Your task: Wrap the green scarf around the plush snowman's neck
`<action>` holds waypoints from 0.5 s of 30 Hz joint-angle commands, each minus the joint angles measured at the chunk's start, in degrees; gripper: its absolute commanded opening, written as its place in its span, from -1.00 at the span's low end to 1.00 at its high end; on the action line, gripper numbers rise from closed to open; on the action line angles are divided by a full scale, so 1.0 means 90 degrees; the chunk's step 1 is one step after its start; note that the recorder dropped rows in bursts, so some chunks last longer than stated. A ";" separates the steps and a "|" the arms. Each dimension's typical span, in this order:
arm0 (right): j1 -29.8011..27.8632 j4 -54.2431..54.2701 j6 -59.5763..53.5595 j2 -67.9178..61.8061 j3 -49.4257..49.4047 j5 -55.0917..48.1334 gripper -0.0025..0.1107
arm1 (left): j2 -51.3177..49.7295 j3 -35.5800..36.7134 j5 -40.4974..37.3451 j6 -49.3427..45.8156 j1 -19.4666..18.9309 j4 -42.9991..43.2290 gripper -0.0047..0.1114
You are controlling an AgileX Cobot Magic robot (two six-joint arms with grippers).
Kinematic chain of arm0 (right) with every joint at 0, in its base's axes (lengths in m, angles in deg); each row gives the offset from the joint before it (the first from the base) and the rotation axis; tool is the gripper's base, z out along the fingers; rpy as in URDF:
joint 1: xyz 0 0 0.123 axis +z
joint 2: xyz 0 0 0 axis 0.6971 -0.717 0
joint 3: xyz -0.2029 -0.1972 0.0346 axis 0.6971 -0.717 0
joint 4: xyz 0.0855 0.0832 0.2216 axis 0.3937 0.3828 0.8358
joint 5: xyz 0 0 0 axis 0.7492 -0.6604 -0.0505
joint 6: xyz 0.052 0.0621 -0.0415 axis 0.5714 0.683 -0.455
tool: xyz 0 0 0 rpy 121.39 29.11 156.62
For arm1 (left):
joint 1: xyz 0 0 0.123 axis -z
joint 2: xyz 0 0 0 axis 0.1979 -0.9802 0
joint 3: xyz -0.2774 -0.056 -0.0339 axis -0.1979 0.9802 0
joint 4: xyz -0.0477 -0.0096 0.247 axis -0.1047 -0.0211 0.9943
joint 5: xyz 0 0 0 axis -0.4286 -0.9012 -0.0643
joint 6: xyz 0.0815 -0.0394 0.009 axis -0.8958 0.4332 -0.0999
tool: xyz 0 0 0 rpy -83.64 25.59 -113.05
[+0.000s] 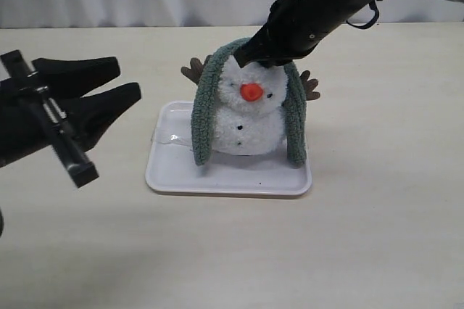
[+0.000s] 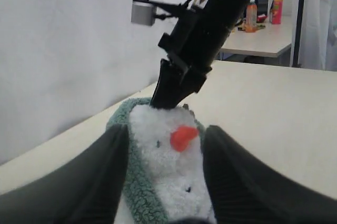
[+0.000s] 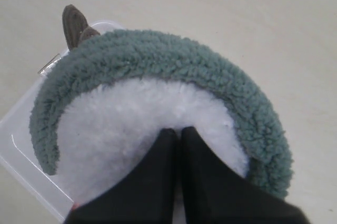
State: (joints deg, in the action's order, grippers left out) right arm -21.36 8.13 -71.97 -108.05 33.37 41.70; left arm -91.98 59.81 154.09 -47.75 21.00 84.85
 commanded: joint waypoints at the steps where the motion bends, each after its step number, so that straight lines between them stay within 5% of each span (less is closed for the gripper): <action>1: -0.0009 -0.0071 -0.0082 -0.0073 -0.0115 -0.0370 -0.88 | -0.1706 -0.0929 0.0324 -0.0281 0.0051 0.0214 0.04; 10: -0.0009 -0.0169 -0.0268 -0.0073 -0.0115 -0.0397 -0.88 | -0.3830 -0.2710 0.0261 0.0084 0.0064 0.1361 0.04; 15: -0.0009 -0.0408 -0.0315 -0.0073 -0.0115 -0.0617 -0.88 | -0.4426 -0.3418 -0.0284 0.0278 0.0461 0.1469 0.04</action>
State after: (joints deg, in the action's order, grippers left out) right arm -21.36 6.62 -73.74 -108.05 33.37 41.32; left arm -129.61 31.93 154.13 -46.18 22.87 97.19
